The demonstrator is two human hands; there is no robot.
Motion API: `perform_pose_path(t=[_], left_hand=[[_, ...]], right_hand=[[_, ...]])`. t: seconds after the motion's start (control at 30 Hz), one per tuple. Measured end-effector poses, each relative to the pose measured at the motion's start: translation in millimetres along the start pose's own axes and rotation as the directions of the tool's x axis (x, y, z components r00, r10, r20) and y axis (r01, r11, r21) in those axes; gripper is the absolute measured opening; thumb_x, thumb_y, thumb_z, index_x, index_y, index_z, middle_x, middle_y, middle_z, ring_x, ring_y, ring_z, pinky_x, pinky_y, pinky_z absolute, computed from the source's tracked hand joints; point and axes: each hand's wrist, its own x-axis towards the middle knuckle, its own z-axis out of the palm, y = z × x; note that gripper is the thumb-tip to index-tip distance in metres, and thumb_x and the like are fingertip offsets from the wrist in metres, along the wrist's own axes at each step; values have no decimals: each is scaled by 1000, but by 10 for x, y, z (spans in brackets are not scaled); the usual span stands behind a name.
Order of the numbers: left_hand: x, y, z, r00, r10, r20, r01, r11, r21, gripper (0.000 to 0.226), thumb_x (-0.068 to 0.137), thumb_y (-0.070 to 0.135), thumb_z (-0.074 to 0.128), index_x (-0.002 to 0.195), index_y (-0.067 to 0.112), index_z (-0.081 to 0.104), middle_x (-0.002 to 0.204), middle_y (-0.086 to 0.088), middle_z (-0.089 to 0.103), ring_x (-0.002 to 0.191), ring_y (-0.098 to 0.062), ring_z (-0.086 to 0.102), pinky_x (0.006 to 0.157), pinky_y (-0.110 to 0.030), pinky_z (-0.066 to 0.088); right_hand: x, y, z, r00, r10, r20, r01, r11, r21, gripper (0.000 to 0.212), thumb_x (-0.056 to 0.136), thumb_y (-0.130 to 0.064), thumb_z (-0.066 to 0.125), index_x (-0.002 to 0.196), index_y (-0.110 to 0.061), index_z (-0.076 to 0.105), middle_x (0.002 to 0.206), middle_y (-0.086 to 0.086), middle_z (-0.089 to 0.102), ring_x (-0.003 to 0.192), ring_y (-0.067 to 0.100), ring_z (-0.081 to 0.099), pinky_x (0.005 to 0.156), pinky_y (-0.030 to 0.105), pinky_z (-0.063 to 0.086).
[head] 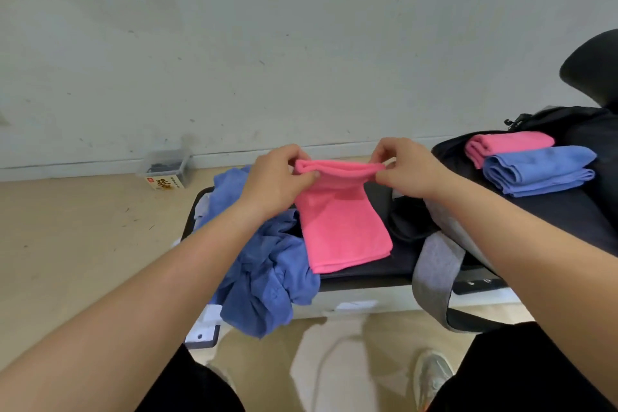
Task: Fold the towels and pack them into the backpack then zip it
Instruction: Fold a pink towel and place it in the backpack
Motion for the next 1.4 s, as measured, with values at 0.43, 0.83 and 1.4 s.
perform_pose_path(t=[0.43, 0.83, 1.4], left_hand=[[-962, -163, 371, 966, 197, 169, -249, 887, 388, 10, 83, 28, 60, 92, 31, 60, 95, 13, 58, 80, -6, 54, 62, -35, 50], [-482, -78, 563, 968, 233, 94, -250, 851, 462, 30, 98, 35, 45, 105, 24, 72, 113, 8, 66, 99, -17, 55, 84, -35, 46], [-200, -160, 541, 943, -81, 322, -116, 828, 548, 45, 97, 27, 36, 142, 23, 42, 143, 0, 51, 132, -29, 46, 110, -47, 33]], right_hand=[[-643, 297, 283, 940, -147, 309, 257, 900, -352, 19, 70, -3, 58, 84, -15, 61, 84, -1, 64, 79, 18, 59, 74, 42, 54], [-535, 110, 562, 925, -367, 100, 360, 762, -538, 48, 84, -39, 31, 105, -16, 68, 113, 5, 62, 99, 30, 57, 81, 43, 50], [-81, 145, 631, 914, -56, 402, 277, 810, -517, 56, 99, -31, 38, 152, -16, 27, 161, 5, 24, 146, 25, 21, 118, 47, 24]])
